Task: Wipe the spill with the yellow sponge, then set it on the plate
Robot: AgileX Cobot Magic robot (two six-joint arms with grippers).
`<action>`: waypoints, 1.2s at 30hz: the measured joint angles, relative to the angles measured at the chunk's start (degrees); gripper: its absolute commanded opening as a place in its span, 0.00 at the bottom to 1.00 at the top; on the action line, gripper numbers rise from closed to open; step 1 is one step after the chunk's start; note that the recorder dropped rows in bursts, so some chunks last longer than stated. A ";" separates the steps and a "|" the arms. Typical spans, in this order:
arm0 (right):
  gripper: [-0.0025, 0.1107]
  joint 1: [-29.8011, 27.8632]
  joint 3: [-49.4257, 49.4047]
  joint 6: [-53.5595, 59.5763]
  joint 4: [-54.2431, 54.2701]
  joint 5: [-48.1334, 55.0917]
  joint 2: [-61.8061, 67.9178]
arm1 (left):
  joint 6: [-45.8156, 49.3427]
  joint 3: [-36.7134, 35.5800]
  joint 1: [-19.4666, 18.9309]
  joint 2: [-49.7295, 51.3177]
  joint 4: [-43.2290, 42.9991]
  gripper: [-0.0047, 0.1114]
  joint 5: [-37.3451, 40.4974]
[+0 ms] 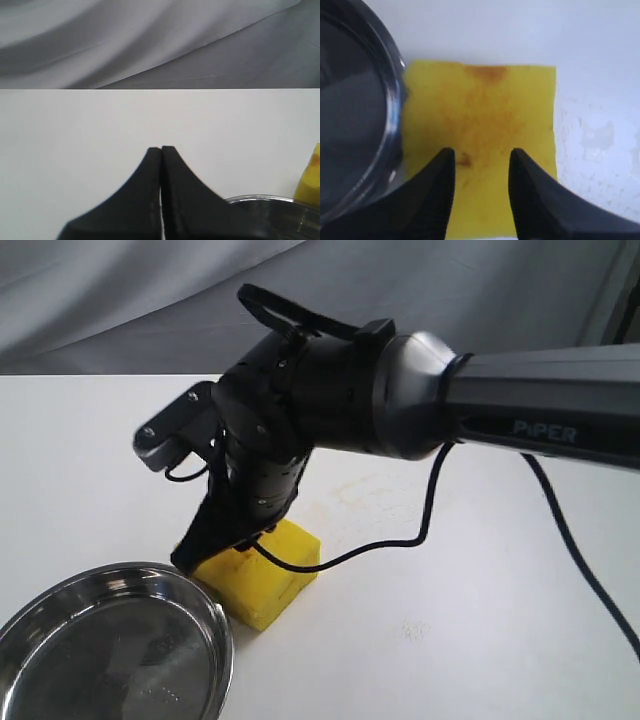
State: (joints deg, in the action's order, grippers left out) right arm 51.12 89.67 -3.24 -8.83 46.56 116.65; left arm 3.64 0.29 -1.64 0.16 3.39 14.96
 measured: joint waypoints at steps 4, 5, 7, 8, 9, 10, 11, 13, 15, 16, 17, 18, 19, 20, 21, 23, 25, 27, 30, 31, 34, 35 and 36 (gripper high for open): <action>0.33 -1.97 0.00 0.01 -0.49 5.91 3.94 | 0.00 0.00 0.00 0.00 0.00 0.04 0.00; 0.33 -2.38 0.00 0.01 -0.66 6.63 4.73 | 0.00 0.00 0.00 0.00 0.00 0.04 0.00; 0.31 -2.87 0.00 0.01 -0.80 6.80 5.33 | 0.00 0.00 0.00 0.00 0.00 0.04 0.00; 0.30 -3.00 0.00 0.01 -0.93 6.80 5.59 | 0.00 0.00 0.00 0.00 0.00 0.04 0.00; 0.29 -3.12 0.00 0.01 -1.04 6.69 5.75 | 0.00 0.00 0.00 0.00 0.00 0.04 0.00; 0.26 -3.12 0.00 0.01 -1.21 6.44 5.91 | 0.00 0.00 0.00 0.00 0.00 0.04 0.00; 0.22 -3.12 0.00 0.01 -1.36 6.05 6.17 | 0.00 0.00 0.00 0.00 0.00 0.04 0.00; 0.14 -3.12 0.00 0.01 -1.51 5.26 6.41 | 0.00 0.00 0.00 0.00 0.00 0.04 0.00; 0.07 -3.12 0.00 0.01 -1.88 4.42 6.53 | 0.00 0.00 0.00 0.00 0.00 0.04 0.00; 0.02 -3.12 0.00 -0.10 -2.31 4.11 6.53 | 0.00 0.00 0.00 0.00 0.00 0.04 0.00; 0.02 -3.12 0.00 -0.10 -2.78 3.67 6.53 | 0.00 0.00 0.00 0.00 0.00 0.04 0.00; 0.02 -3.12 0.00 -0.25 -3.41 3.41 6.53 | 0.00 0.00 0.00 0.00 0.00 0.04 0.00; 0.02 -3.12 0.00 -0.43 -4.10 2.83 6.53 | 0.00 0.00 0.00 0.00 0.00 0.04 0.00; 0.02 -3.23 0.00 -0.82 -4.88 2.44 6.61 | 0.00 0.00 0.00 0.00 0.00 0.04 0.00; 0.02 -3.32 0.00 -1.09 -5.41 1.92 6.75 | 0.00 0.00 0.00 0.00 0.00 0.04 0.00; 0.02 -3.89 0.00 -2.44 -6.99 1.08 6.86 | 0.00 0.00 0.00 0.00 0.00 0.04 0.00; 0.02 -5.12 0.00 -3.95 -8.54 0.28 7.09 | 0.00 0.00 0.00 0.00 0.00 0.04 0.00; 0.02 -6.60 0.00 -5.49 -10.33 -0.41 7.21 | 0.00 0.00 0.00 0.00 0.00 0.04 0.00; 0.02 -9.34 0.00 -7.63 -13.43 -0.76 7.21 | 0.00 0.00 0.00 0.00 0.00 0.04 0.00; 0.02 -10.05 0.00 -8.40 -14.55 -0.76 7.32 | 0.00 0.00 0.00 0.00 0.00 0.04 0.00; 0.02 -12.17 0.00 -10.14 -16.35 -0.76 7.57 | 0.00 0.00 0.00 0.00 0.00 0.04 0.00; 0.02 -12.65 0.00 -10.44 -16.61 -0.88 7.57 | 0.00 0.00 0.00 0.00 0.00 0.04 0.00; 0.02 -13.01 0.00 -10.67 -16.74 -0.88 7.57 | 0.00 0.00 0.00 0.00 0.00 0.04 0.00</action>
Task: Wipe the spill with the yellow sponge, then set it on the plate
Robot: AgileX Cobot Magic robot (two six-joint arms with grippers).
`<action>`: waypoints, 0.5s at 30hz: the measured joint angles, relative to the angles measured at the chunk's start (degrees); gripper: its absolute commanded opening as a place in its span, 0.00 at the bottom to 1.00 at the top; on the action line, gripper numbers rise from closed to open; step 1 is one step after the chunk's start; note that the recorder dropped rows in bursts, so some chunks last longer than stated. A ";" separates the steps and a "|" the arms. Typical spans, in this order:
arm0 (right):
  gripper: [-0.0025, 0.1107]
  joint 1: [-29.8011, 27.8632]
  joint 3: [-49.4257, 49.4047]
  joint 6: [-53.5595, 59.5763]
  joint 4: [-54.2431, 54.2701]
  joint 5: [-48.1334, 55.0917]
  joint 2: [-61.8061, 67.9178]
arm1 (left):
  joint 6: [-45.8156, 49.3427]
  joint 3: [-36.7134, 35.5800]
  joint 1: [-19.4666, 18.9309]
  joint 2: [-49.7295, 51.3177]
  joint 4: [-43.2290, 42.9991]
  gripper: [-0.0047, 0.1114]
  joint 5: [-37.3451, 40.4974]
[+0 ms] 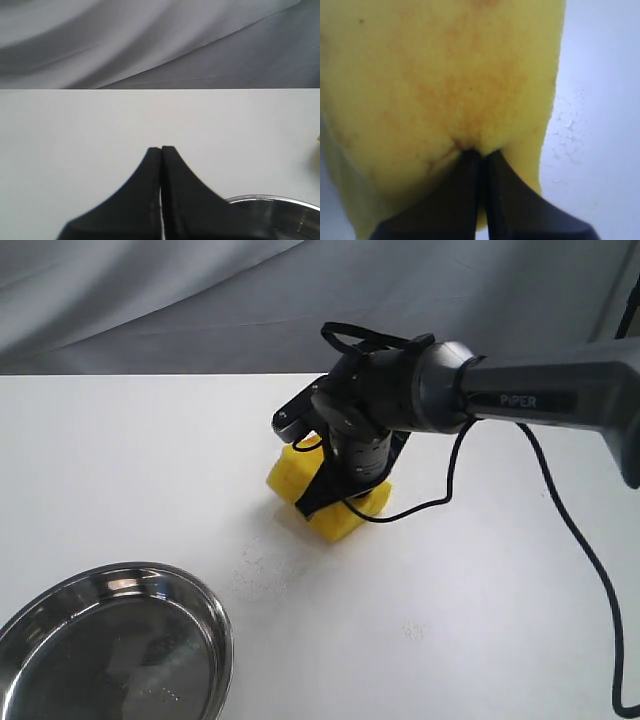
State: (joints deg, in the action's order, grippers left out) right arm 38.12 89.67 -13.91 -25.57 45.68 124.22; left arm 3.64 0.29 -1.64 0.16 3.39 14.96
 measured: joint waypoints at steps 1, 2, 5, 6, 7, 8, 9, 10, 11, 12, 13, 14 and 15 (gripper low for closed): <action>0.02 -0.13 0.00 0.01 -0.09 0.00 0.00 | 0.00 0.00 0.00 0.00 0.00 0.04 0.00; 0.02 -0.22 0.00 0.43 -0.09 0.00 0.00 | 0.00 0.00 0.00 0.00 0.00 0.04 0.00; 0.02 0.29 0.00 3.93 1.04 -0.24 0.00 | 0.00 0.00 0.00 0.00 0.00 0.04 0.00; 0.02 0.73 0.00 5.68 1.58 -0.46 0.00 | 0.00 0.00 0.00 0.00 0.00 0.04 0.00; 0.02 1.18 0.00 7.20 1.89 -0.61 0.00 | 0.00 0.00 0.00 0.00 0.00 0.04 0.00; 0.02 1.82 0.00 9.10 2.28 -0.77 0.00 | 0.00 0.00 0.00 0.00 0.00 0.04 0.00; 0.02 2.56 0.00 10.92 2.84 -0.83 0.00 | 0.00 0.00 0.00 0.00 0.00 0.04 0.00; 0.02 3.38 0.00 12.20 3.25 -0.83 0.00 | 0.00 0.00 0.00 0.00 0.00 0.04 0.00; 0.02 4.30 0.00 13.45 3.76 -0.83 0.00 | 0.00 0.00 0.00 0.00 0.00 0.04 0.00; 0.02 5.28 0.00 14.27 4.19 -0.83 0.00 | 0.00 0.00 0.00 0.00 0.00 0.04 0.00; 0.02 6.07 0.00 14.90 4.46 -0.83 0.00 | 0.00 0.00 0.00 0.00 0.00 0.04 0.00; 0.02 7.10 0.00 15.29 4.52 -0.97 0.00 | 0.00 0.00 0.00 0.00 0.00 0.04 0.00; 0.02 8.12 0.00 15.43 4.64 -0.97 0.00 | 0.00 0.00 0.00 0.00 0.00 0.04 0.00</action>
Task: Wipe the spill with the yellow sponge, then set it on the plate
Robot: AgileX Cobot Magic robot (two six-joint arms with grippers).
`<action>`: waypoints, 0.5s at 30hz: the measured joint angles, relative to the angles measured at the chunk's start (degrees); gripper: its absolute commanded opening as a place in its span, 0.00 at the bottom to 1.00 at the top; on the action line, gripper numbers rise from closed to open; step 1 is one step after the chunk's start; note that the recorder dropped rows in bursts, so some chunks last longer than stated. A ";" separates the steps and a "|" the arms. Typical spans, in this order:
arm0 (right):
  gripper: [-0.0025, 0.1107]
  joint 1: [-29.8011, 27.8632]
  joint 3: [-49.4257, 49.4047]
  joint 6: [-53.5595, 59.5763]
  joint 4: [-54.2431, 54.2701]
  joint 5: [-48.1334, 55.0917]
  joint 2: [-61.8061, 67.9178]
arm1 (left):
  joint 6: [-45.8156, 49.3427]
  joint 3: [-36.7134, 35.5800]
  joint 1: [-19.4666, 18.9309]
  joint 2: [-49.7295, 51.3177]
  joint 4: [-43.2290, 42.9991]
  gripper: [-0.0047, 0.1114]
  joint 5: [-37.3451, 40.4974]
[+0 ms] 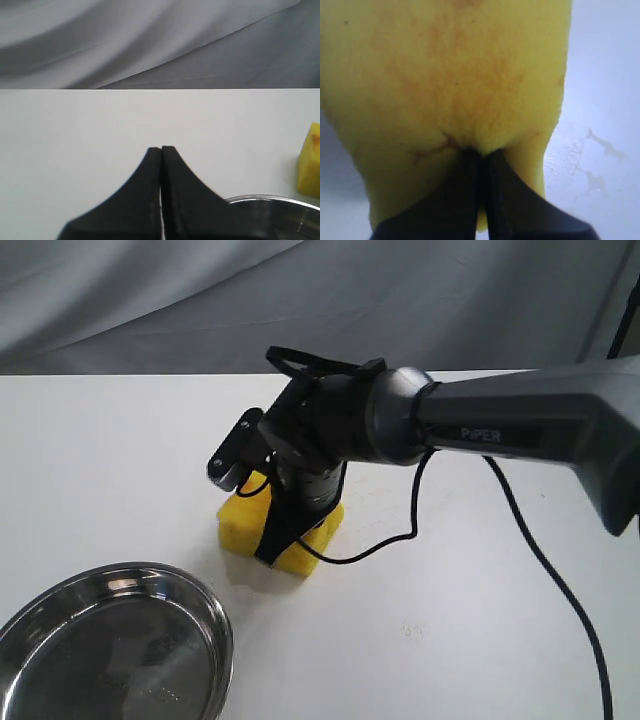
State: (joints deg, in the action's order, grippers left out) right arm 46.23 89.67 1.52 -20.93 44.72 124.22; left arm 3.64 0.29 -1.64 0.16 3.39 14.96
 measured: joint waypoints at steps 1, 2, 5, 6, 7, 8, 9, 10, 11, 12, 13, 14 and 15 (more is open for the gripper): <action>0.02 0.80 0.00 0.13 0.00 0.00 0.00 | 0.00 0.00 0.00 0.00 0.00 0.04 0.00; 0.02 1.80 0.00 0.23 0.11 0.00 0.00 | 0.00 0.00 0.00 0.00 0.00 0.04 0.00; 0.02 4.51 0.00 0.38 0.24 -0.11 -0.12 | 0.00 0.00 0.00 0.00 0.00 0.04 0.00; 0.02 5.34 0.00 0.36 0.36 -0.33 -0.12 | 0.00 0.00 0.00 0.00 0.00 0.04 0.00; 0.02 6.11 0.00 0.36 0.47 -0.73 -0.12 | 0.00 0.00 0.00 0.00 0.00 0.04 0.00; 0.02 6.60 0.00 0.36 0.47 -0.99 -0.12 | 0.00 0.00 0.00 0.00 0.00 0.04 0.00; 0.02 6.98 0.00 0.18 0.47 -1.52 -0.12 | 0.00 0.00 0.00 0.00 0.00 0.04 0.00; 0.02 7.25 0.00 -0.27 0.55 -2.26 -0.12 | 0.00 0.00 0.00 0.00 0.00 0.04 0.00; 0.02 7.41 0.00 -0.74 0.55 -3.09 -0.12 | 0.00 0.00 0.00 0.00 0.00 0.04 0.00; 0.02 7.50 0.00 -1.52 0.44 -3.83 -0.12 | 0.00 0.00 0.00 0.00 0.00 0.04 0.00; 0.02 7.50 0.00 -2.90 -0.26 -4.38 -0.12 | 0.00 0.00 0.00 0.00 0.00 0.04 0.00; 0.02 7.50 0.00 -4.07 -0.95 -4.76 -0.12 | 0.00 0.00 0.00 0.00 0.00 0.04 0.00; 0.02 7.40 0.00 -5.71 -2.17 -5.06 0.00 | 0.00 0.00 0.00 0.00 0.00 0.04 0.00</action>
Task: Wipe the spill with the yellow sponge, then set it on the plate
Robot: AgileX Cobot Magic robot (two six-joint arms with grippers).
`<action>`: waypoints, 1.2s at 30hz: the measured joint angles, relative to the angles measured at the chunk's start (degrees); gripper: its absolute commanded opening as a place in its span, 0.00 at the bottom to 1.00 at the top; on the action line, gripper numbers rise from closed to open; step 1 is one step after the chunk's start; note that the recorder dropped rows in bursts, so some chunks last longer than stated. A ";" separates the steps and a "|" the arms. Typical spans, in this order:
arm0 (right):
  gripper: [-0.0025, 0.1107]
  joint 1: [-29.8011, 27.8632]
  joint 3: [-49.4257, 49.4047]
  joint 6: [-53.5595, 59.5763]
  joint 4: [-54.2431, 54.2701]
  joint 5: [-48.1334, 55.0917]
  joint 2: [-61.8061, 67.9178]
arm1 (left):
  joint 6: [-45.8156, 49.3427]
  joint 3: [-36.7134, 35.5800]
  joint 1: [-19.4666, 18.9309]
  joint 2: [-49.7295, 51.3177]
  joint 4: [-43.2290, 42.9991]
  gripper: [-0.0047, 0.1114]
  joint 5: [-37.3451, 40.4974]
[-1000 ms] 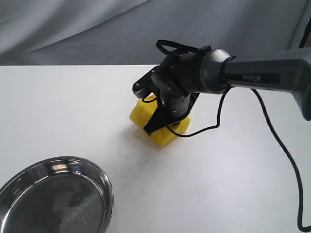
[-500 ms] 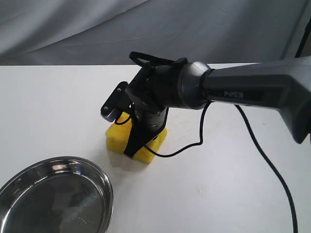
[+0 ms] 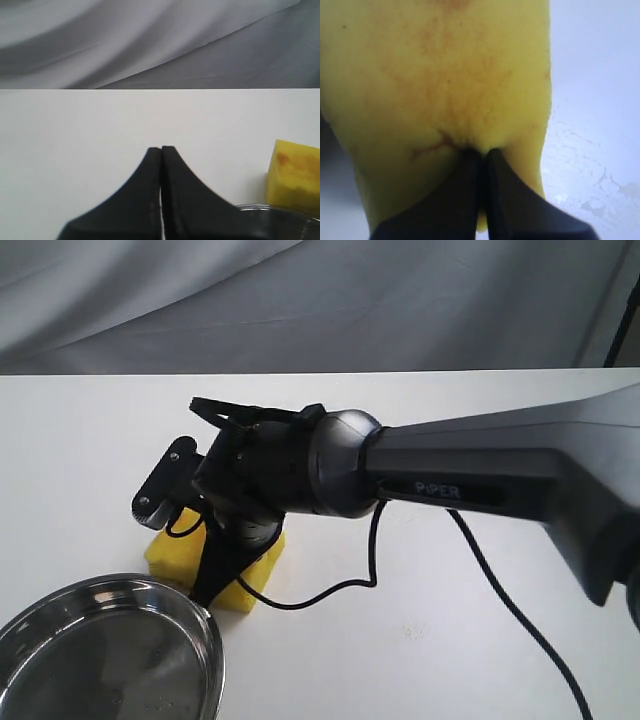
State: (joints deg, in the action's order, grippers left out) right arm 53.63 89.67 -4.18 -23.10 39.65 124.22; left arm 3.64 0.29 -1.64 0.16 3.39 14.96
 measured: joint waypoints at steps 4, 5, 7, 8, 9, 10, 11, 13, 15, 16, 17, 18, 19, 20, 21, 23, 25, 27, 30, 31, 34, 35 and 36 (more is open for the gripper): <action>0.02 -1.94 0.00 -6.00 -4.77 -0.79 0.18 | 0.00 0.00 0.00 0.00 0.00 0.04 0.00; 0.02 -2.73 0.00 -6.84 -5.67 -0.92 0.18 | 0.00 0.00 0.00 0.00 0.00 0.04 0.00; 0.02 -5.00 0.00 -8.40 -6.71 -0.77 0.24 | 0.00 0.00 0.00 0.00 0.00 0.04 0.00; 0.02 -5.94 0.00 -8.91 -7.09 -0.48 0.35 | 0.00 0.00 0.00 0.00 0.00 0.04 0.00; 0.02 -8.27 0.00 -9.47 -7.34 1.08 0.33 | 0.00 0.00 0.00 0.00 0.00 0.04 0.00; 0.02 -9.40 0.00 -9.61 -7.48 1.97 0.33 | 0.00 0.00 0.00 0.00 0.00 0.04 0.00; 0.02 -10.48 0.00 -9.72 -7.68 3.47 0.33 | 0.00 0.00 0.00 0.00 0.00 0.04 0.00; 0.02 -12.35 0.00 -9.72 -8.24 5.75 0.33 | 0.00 0.00 0.00 0.00 0.00 0.04 0.00; 0.02 -14.23 0.00 -9.72 -8.57 8.70 0.33 | 0.00 0.00 0.00 0.00 0.00 0.04 0.00; 0.02 -14.98 0.00 -9.50 -8.70 10.07 0.33 | 0.00 0.00 0.00 0.00 0.00 0.04 0.00; 0.02 -15.57 0.00 -8.95 -8.70 11.26 0.33 | 0.00 0.00 0.00 0.00 0.00 0.04 0.00; 0.02 -15.87 0.00 -8.14 -8.53 12.39 0.33 | 0.00 0.00 0.00 0.00 0.00 0.04 0.00; 0.02 -16.29 0.00 -5.20 -6.96 13.60 0.33 | 0.00 0.00 0.00 0.00 0.00 0.04 0.00; 0.02 -16.29 0.00 -3.71 -5.77 13.64 0.33 | 0.00 0.00 0.00 0.00 0.00 0.04 0.00; 0.02 -16.05 0.00 -0.24 -2.86 13.64 0.22 | 0.00 0.00 0.00 0.00 0.00 0.04 0.00; 0.02 -14.53 0.00 6.16 3.03 13.74 -0.25 | 0.00 0.00 0.00 0.00 0.00 0.04 0.00; 0.02 -11.50 0.00 9.27 7.68 13.74 -0.47 | 0.00 0.00 0.00 0.00 0.00 0.04 0.00; 0.02 -8.05 0.00 10.47 9.27 13.31 -0.47 | 0.00 0.00 0.00 0.00 0.00 0.04 0.00; 0.02 -5.05 0.00 10.78 9.98 12.30 -0.47 | 0.00 0.00 0.00 0.00 0.00 0.04 0.00; 0.02 -4.54 0.00 10.90 10.13 11.87 -0.47 | 0.00 0.00 0.00 0.00 0.00 0.04 0.00; 0.02 -4.10 0.00 10.90 10.94 9.21 -0.47 | 0.00 0.00 0.00 0.00 0.00 0.04 0.00; 0.02 -4.80 0.00 10.67 11.05 8.66 -0.47 | 0.00 0.00 0.00 0.00 0.00 0.04 0.00; 0.02 -5.73 0.00 9.80 11.05 8.19 -0.47 | 0.00 0.00 0.00 0.00 0.00 0.04 0.00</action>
State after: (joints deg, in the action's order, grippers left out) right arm 47.91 89.67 5.62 -12.05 47.84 123.75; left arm 3.64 0.29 -1.64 0.16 3.39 14.96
